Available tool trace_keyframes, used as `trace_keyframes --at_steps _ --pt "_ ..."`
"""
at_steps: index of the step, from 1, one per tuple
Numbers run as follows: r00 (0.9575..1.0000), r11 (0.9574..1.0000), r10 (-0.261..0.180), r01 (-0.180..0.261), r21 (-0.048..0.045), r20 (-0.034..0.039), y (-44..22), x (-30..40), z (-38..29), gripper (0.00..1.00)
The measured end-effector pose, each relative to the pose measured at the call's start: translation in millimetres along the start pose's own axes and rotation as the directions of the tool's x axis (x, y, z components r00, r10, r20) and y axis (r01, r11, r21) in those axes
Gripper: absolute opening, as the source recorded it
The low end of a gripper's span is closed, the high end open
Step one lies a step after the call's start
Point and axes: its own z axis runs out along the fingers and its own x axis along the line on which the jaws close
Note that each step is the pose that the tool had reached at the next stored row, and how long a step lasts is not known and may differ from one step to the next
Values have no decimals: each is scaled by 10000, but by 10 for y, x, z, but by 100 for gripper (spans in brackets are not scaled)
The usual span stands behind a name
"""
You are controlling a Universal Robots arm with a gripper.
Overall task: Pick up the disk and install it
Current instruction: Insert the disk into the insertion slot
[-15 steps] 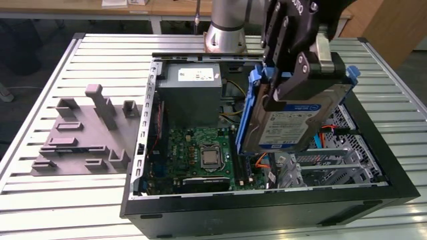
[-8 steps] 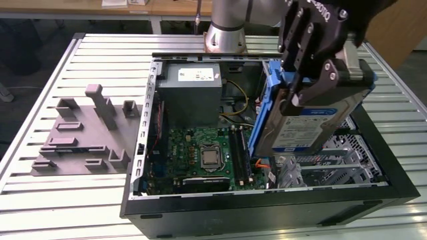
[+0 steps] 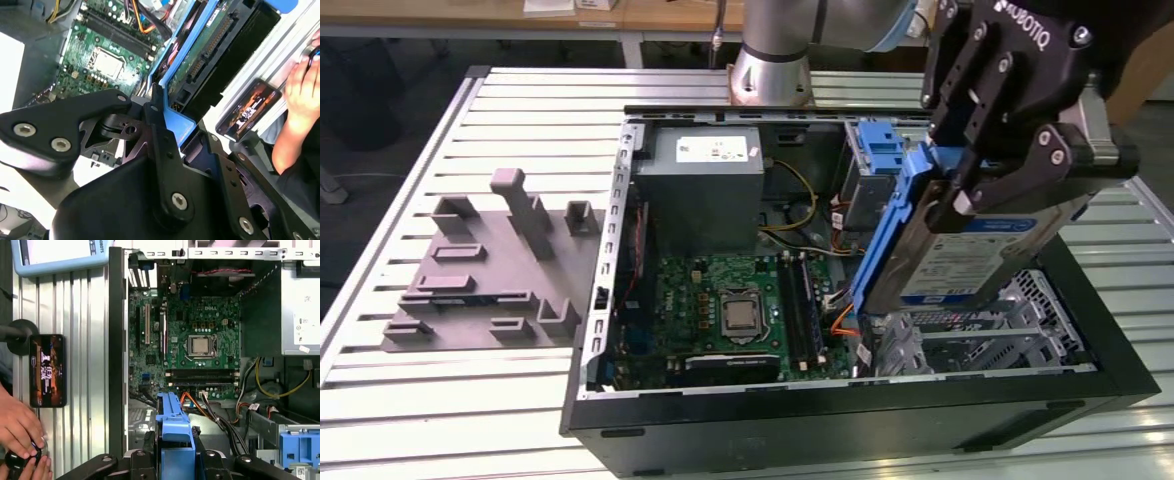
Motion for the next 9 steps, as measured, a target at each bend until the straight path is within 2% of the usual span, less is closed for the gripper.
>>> trace_keyframes --at_steps 1,3,4,9 --pt "10000 10000 -1 1 -1 51 -18 0 1 36" --pt "9998 10000 -4 4 -5 221 -38 1 1 36" --pt "9997 10000 -5 5 -5 253 -44 5 3 36" --pt "9997 10000 -25 25 -6 256 -67 38 26 36"
